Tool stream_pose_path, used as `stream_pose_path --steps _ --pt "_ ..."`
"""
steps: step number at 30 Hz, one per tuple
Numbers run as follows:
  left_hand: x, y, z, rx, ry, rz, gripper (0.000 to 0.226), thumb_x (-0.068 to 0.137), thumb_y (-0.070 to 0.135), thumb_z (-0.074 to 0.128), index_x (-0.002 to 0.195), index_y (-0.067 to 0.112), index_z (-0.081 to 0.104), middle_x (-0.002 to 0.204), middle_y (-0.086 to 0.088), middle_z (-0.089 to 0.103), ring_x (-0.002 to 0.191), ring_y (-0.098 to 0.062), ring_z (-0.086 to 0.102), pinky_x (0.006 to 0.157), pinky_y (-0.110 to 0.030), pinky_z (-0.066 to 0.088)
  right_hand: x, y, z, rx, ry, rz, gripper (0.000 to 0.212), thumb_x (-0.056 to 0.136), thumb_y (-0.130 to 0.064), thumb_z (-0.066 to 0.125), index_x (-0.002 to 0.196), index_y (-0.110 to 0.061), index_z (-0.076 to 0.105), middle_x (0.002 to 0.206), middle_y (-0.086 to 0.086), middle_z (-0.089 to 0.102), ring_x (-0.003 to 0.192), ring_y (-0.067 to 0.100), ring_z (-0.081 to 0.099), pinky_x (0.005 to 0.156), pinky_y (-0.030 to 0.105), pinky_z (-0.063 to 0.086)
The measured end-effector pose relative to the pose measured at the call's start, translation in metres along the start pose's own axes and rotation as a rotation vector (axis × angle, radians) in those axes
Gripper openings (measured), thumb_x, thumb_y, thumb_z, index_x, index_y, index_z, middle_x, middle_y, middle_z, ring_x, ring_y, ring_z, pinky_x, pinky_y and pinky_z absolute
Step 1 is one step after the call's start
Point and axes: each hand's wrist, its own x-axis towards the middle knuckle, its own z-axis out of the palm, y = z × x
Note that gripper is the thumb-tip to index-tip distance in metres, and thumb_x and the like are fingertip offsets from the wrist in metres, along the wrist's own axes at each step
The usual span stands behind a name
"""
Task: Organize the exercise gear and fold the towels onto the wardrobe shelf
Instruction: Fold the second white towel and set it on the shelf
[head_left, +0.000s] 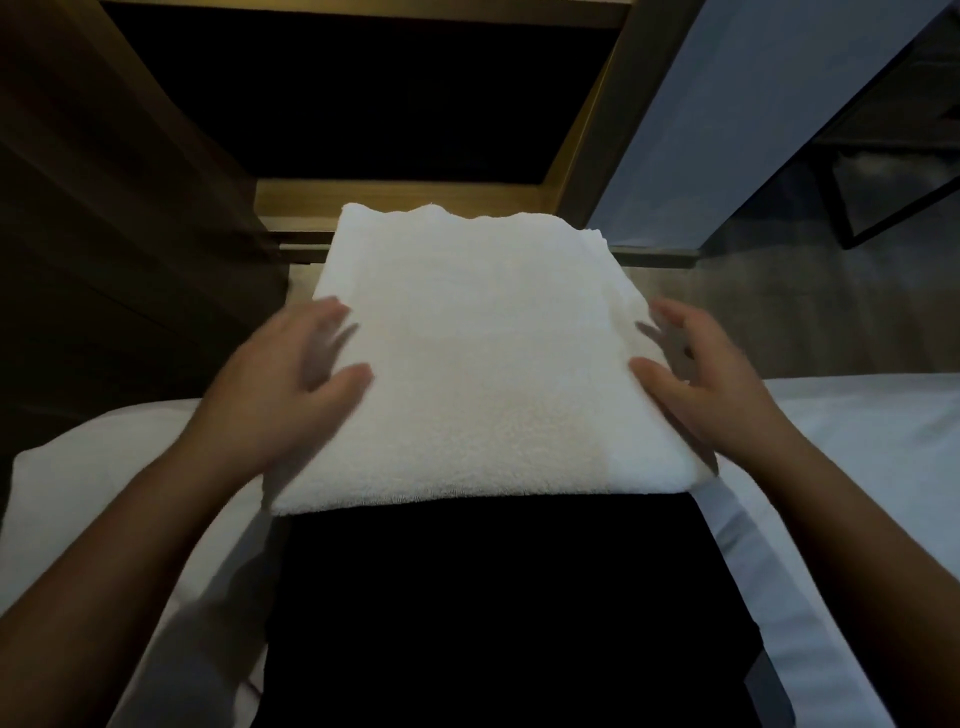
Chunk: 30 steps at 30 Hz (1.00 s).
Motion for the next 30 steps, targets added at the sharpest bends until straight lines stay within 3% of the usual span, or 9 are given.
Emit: stream_pose_path --steps 4,6,8,11,14,19,23,25,30 --pt "-0.010 0.027 0.019 0.257 -0.339 0.323 0.077 0.087 0.077 0.022 0.153 0.038 0.014 0.160 0.017 0.003 0.148 -0.002 0.000 0.121 -0.041 0.011 -0.017 -0.031 0.014 -0.248 -0.206 -0.320 0.074 0.092 -0.065 0.032 0.154 -0.027 0.017 0.159 -0.013 0.003 0.149 0.013 0.002 0.118 0.039 0.007" --pt "0.001 0.038 0.036 0.315 -0.399 0.290 0.075 0.091 0.073 0.011 0.155 0.034 0.007 0.161 0.016 -0.007 0.147 -0.003 -0.013 0.121 -0.043 -0.006 -0.012 -0.043 0.032 -0.387 -0.299 -0.329 0.075 0.092 -0.070 0.015 0.155 -0.030 0.006 0.159 -0.014 -0.011 0.148 0.012 -0.015 0.119 0.041 -0.007" --pt "0.019 0.048 0.052 0.368 -0.356 0.212 0.065 0.098 0.061 0.012 0.156 0.030 0.008 0.163 0.011 -0.007 0.148 -0.007 -0.014 0.120 -0.047 -0.010 0.002 -0.051 0.047 -0.484 -0.319 -0.264 0.076 0.088 -0.069 0.005 0.155 -0.033 0.000 0.160 -0.012 -0.017 0.147 0.014 -0.021 0.117 0.046 -0.013" --pt "0.034 0.054 0.069 0.505 -0.274 0.111 0.061 0.099 0.054 0.019 0.155 0.033 0.006 0.163 0.005 -0.011 0.149 -0.017 -0.015 0.117 -0.053 -0.010 0.017 -0.052 0.057 -0.526 -0.298 -0.162 0.071 0.091 -0.067 0.008 0.154 -0.035 -0.003 0.161 -0.010 -0.019 0.147 0.019 -0.020 0.117 0.053 -0.010" --pt "0.028 0.041 0.066 0.434 -0.193 -0.019 0.065 0.096 0.064 0.018 0.153 0.038 0.002 0.163 0.005 -0.014 0.149 -0.022 -0.015 0.117 -0.051 -0.005 0.016 -0.040 0.055 -0.488 -0.250 -0.051 0.074 0.090 -0.071 0.011 0.154 -0.035 -0.005 0.161 -0.008 -0.018 0.148 0.022 -0.016 0.117 0.053 -0.004" --pt "0.037 0.018 0.038 0.399 -0.202 -0.397 0.073 0.096 0.063 0.016 0.155 0.020 0.008 0.163 -0.011 0.003 0.150 -0.032 0.002 0.120 -0.054 0.003 0.035 -0.024 0.032 -0.375 -0.244 0.292 0.074 0.095 -0.065 0.016 0.155 -0.024 -0.001 0.164 0.004 -0.003 0.149 0.032 -0.003 0.116 0.057 0.006" --pt "0.078 0.045 0.044 0.488 0.014 -0.072 0.060 0.101 0.044 0.024 0.153 0.014 0.017 0.163 -0.008 0.008 0.150 -0.026 0.004 0.120 -0.052 0.005 0.079 -0.057 0.047 -0.431 -0.101 0.061 0.066 0.100 -0.056 0.020 0.155 -0.023 0.004 0.164 0.002 -0.004 0.149 0.031 -0.009 0.117 0.058 0.003" --pt "0.097 0.064 0.061 0.452 -0.020 0.052 0.055 0.103 0.040 0.024 0.155 0.022 0.016 0.164 -0.003 0.005 0.150 -0.023 0.000 0.121 -0.050 0.004 0.095 -0.073 0.065 -0.472 -0.131 -0.040 0.062 0.101 -0.053 0.018 0.155 -0.026 0.004 0.163 0.000 -0.008 0.149 0.028 -0.013 0.118 0.057 -0.004" --pt "0.105 0.046 0.087 0.553 -0.120 -0.036 0.061 0.100 0.056 0.018 0.155 0.033 0.007 0.164 0.001 -0.005 0.150 -0.026 -0.009 0.118 -0.056 -0.003 0.103 -0.058 0.086 -0.585 -0.154 -0.012 0.066 0.096 -0.064 0.016 0.154 -0.036 0.002 0.163 -0.006 -0.007 0.150 0.027 -0.009 0.117 0.059 -0.005"
